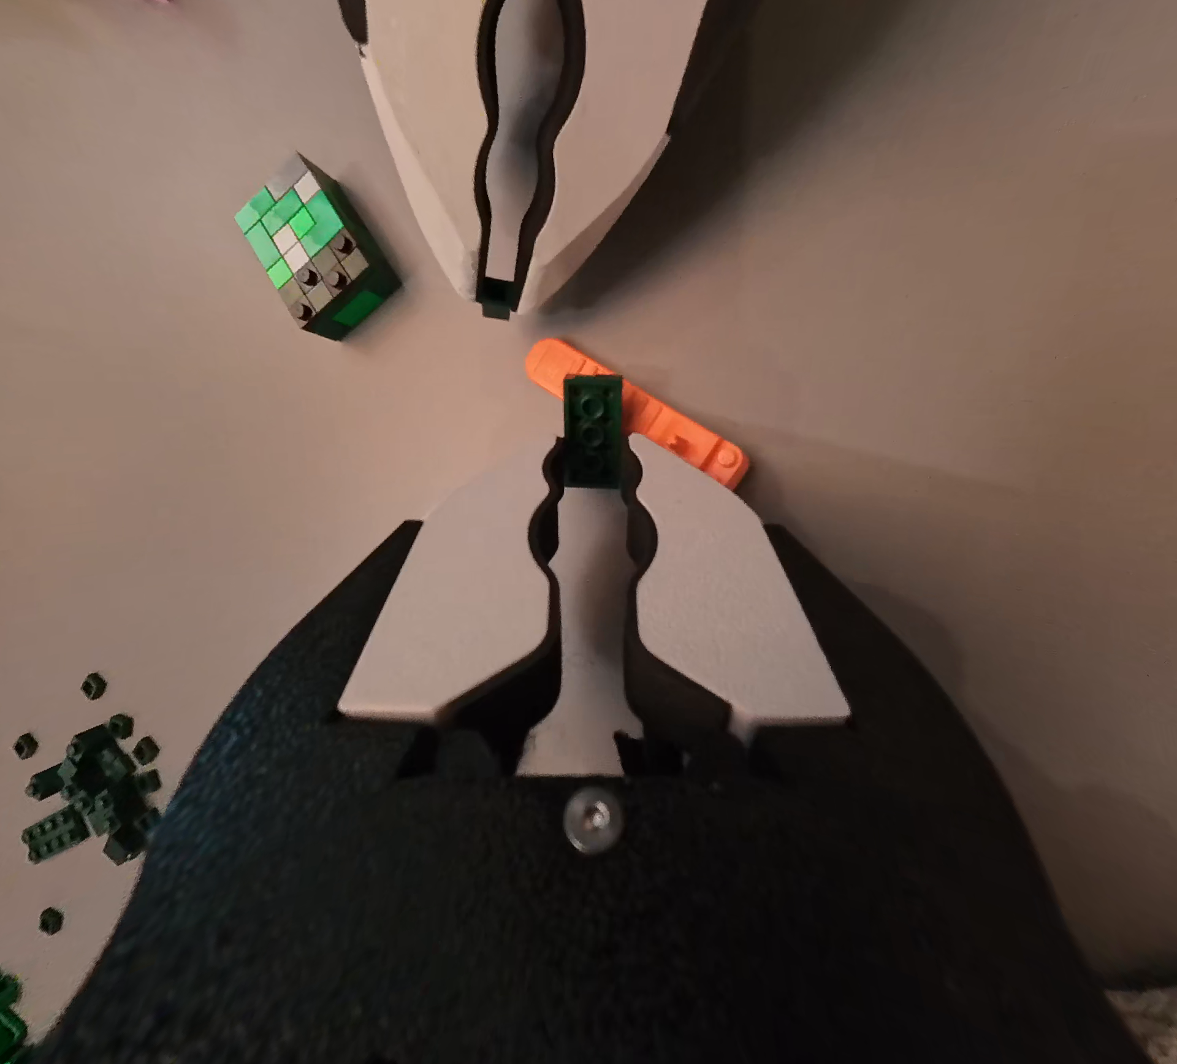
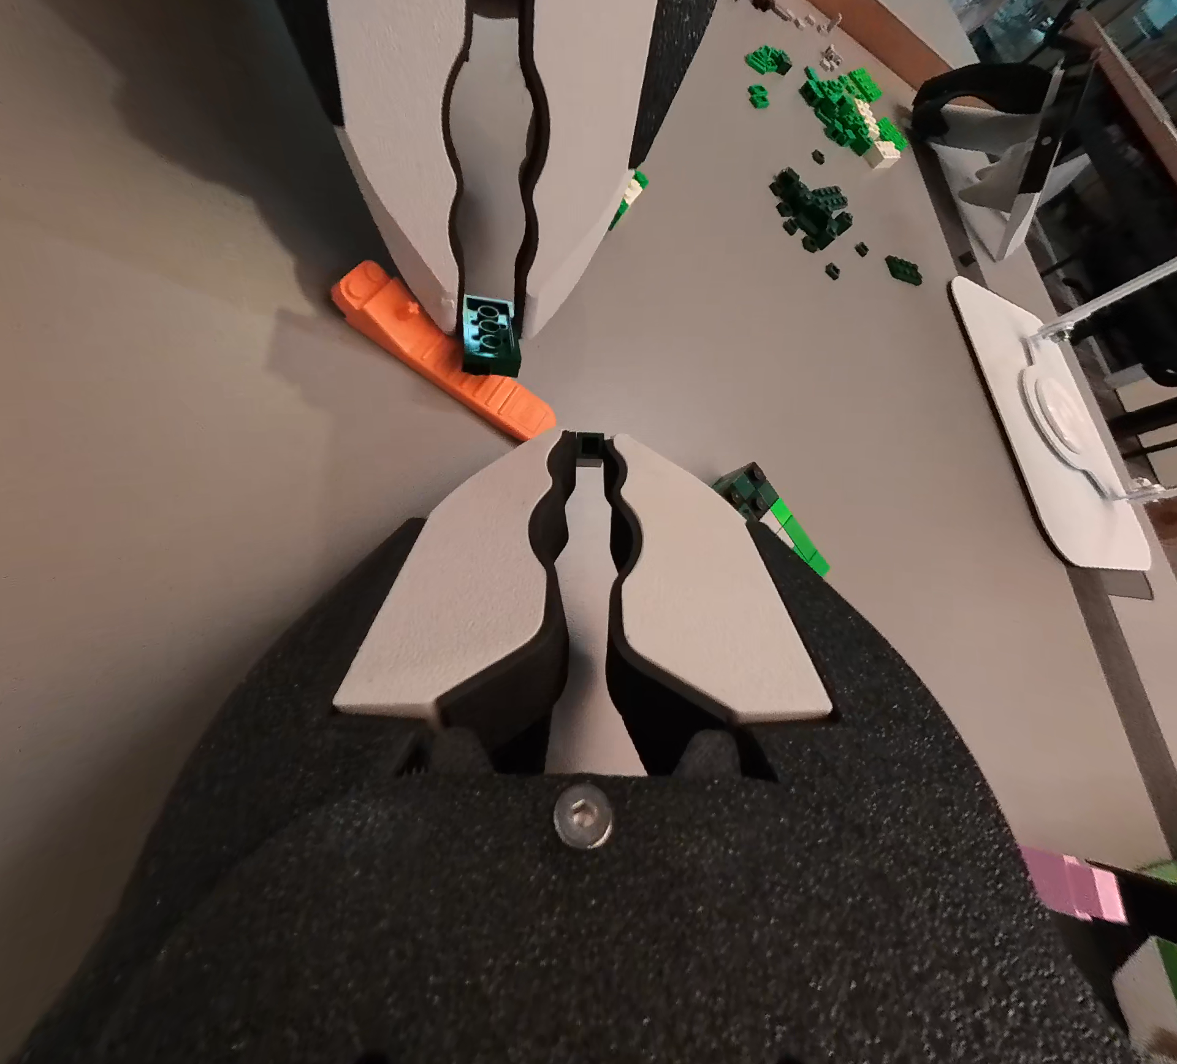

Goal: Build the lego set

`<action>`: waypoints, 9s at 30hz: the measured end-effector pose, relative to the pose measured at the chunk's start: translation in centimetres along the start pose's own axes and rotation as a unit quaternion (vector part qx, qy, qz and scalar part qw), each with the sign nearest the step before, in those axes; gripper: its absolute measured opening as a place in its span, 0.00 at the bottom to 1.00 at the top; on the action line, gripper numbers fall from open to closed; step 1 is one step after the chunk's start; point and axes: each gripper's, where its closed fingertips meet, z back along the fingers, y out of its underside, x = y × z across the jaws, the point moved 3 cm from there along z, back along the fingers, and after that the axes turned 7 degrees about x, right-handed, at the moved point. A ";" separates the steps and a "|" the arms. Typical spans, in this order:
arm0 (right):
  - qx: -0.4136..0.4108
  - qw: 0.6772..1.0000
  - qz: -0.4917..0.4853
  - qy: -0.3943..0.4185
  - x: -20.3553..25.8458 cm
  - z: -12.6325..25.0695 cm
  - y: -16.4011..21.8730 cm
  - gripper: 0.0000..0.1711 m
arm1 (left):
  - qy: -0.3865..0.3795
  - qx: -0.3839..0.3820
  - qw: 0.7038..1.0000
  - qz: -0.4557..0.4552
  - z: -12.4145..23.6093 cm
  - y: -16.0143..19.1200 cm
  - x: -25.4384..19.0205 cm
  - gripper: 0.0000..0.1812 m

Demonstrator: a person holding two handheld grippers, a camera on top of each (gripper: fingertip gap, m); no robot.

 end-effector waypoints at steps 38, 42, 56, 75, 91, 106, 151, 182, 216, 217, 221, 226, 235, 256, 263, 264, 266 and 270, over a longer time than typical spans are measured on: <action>0.002 1.000 0.008 -0.004 0.1 -0.3 0.0 0.04 | 0.088 -0.026 0.986 0.137 -0.5 1.4 0.8 0.13; 0.002 1.000 0.009 -0.004 0.1 -0.4 0.0 0.05 | 0.089 -0.029 0.985 0.144 -0.5 1.4 0.9 0.11; -0.056 0.997 -0.047 -0.017 -1.0 0.9 -0.6 0.04 | 0.035 -0.083 0.994 0.058 0.9 -0.9 0.9 0.10; 0.003 0.975 -0.102 -0.195 0.5 0.0 -2.9 0.04 | -0.007 0.001 1.000 0.015 0.7 -0.1 0.4 0.09; 0.041 0.975 -0.088 -0.201 1.3 -0.5 -2.4 0.04 | 0.004 0.007 1.000 -0.007 0.0 -0.1 -0.1 0.09; 0.052 0.974 -0.089 -0.200 1.5 -0.5 -2.1 0.04 | 0.017 -0.002 1.000 0.000 -0.3 -0.4 -0.2 0.09; -0.004 0.968 -0.144 -0.203 1.5 0.0 -1.2 0.04 | -0.012 -0.091 0.996 0.000 -0.5 -1.4 -0.4 0.09; -0.007 0.978 -0.109 -0.176 2.2 -0.2 -1.7 0.05 | -0.023 -0.119 0.993 0.011 -0.1 -0.7 -1.1 0.09; 0.016 0.984 -0.121 -0.132 1.3 -0.5 -1.0 0.04 | -0.118 -0.192 0.974 -0.018 1.6 -0.3 1.7 0.08; 0.021 0.985 -0.124 -0.117 1.0 -0.7 -0.8 0.04 | -0.131 -0.192 0.972 -0.008 1.6 -0.2 2.2 0.08; 0.039 0.987 -0.131 -0.083 0.2 -0.9 -0.2 0.04 | -0.183 -0.200 0.962 0.027 1.9 0.3 4.0 0.08; 0.050 0.986 -0.138 -0.075 0.0 -1.0 0.1 0.06 | -0.285 -0.244 0.925 0.067 2.9 0.5 6.0 0.08; -0.059 0.989 -0.058 -0.119 2.0 0.7 -2.8 0.20 | -0.357 -0.276 0.890 0.069 4.1 0.8 7.0 0.06; 0.043 0.987 -0.096 -0.117 3.6 -1.2 -3.1 0.20 | -0.338 -0.295 0.889 0.095 4.0 1.0 7.2 0.05; 0.059 0.982 -0.102 -0.147 3.9 -1.0 -2.5 0.11 | -0.350 -0.301 0.882 0.091 4.4 0.9 7.2 0.05; 0.062 0.979 -0.106 -0.161 4.3 -1.0 -2.6 0.11 | -0.352 -0.303 0.881 0.093 4.5 0.9 7.2 0.05; 0.060 0.976 -0.105 -0.179 5.1 -1.3 -3.1 0.12 | -0.349 -0.304 0.881 0.098 4.5 0.8 7.2 0.05; 0.018 0.989 -0.058 -0.135 4.4 -0.9 -3.7 0.11 | -0.345 -0.285 0.889 0.098 4.6 0.8 6.9 0.06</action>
